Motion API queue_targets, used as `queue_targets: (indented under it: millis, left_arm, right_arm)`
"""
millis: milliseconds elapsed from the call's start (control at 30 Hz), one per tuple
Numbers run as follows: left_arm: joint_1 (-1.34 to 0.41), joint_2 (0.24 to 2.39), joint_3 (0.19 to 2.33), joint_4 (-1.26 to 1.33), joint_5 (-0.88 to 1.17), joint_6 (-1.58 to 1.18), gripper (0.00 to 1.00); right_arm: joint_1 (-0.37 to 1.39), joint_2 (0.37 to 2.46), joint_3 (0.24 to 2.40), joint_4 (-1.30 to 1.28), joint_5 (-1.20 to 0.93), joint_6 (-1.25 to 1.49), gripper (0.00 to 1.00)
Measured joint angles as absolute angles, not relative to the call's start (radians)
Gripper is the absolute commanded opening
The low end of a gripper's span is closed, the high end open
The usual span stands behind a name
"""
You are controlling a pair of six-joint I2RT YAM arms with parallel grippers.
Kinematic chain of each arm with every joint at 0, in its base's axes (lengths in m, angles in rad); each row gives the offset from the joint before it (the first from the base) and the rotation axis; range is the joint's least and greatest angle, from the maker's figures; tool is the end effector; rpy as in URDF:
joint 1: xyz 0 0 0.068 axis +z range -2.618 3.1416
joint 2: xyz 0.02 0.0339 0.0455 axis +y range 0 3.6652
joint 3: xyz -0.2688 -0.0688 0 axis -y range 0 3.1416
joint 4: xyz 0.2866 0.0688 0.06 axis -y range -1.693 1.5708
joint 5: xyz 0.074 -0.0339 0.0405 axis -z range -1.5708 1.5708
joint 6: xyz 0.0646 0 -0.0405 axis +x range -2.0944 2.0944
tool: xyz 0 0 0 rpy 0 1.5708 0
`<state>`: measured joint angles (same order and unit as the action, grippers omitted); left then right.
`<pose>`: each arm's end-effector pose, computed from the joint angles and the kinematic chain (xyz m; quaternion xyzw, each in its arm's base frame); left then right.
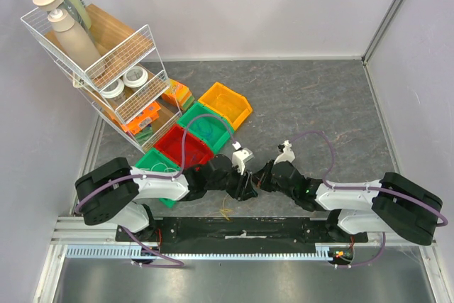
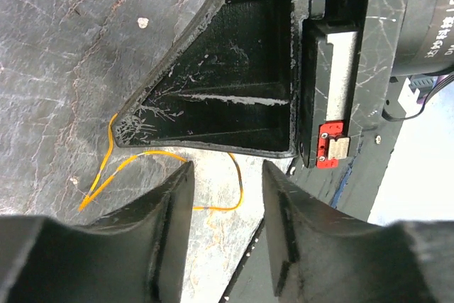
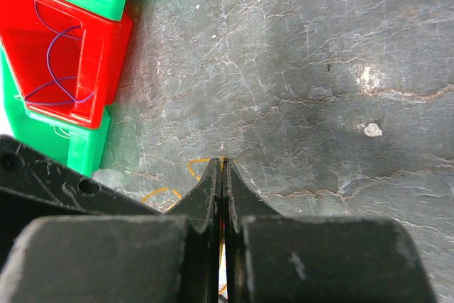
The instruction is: Untangle the cables
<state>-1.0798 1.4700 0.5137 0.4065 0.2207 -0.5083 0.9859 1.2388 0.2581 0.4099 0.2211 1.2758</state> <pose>0.1403 -0.2924 0.1098 0.2961 0.8169 -0.4137 0.2719 0.1537 0.2065 0.0888 0.1783 0.8554 0.3899 0.2905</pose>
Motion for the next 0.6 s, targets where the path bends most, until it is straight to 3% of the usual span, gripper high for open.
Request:
queue_targets:
  millis: [133,333,600]
  left_arm:
    - [-1.081,1.47,0.514,0.413,0.22,-0.51,0.62]
    - [-1.081,1.48,0.514,0.416,0.215,-0.511,0.47]
    - [-1.084,1.495,0.55,0.353,0.168,-0.511,0.47]
  right_arm:
    - [0.986,1.238,0.255,0.41,0.22,1.276,0.0]
    - [0.986,1.223,0.252,0.41,0.218,1.276,0.0]
    - [0.986,1.204,0.247,0.41,0.218,1.276,0.0]
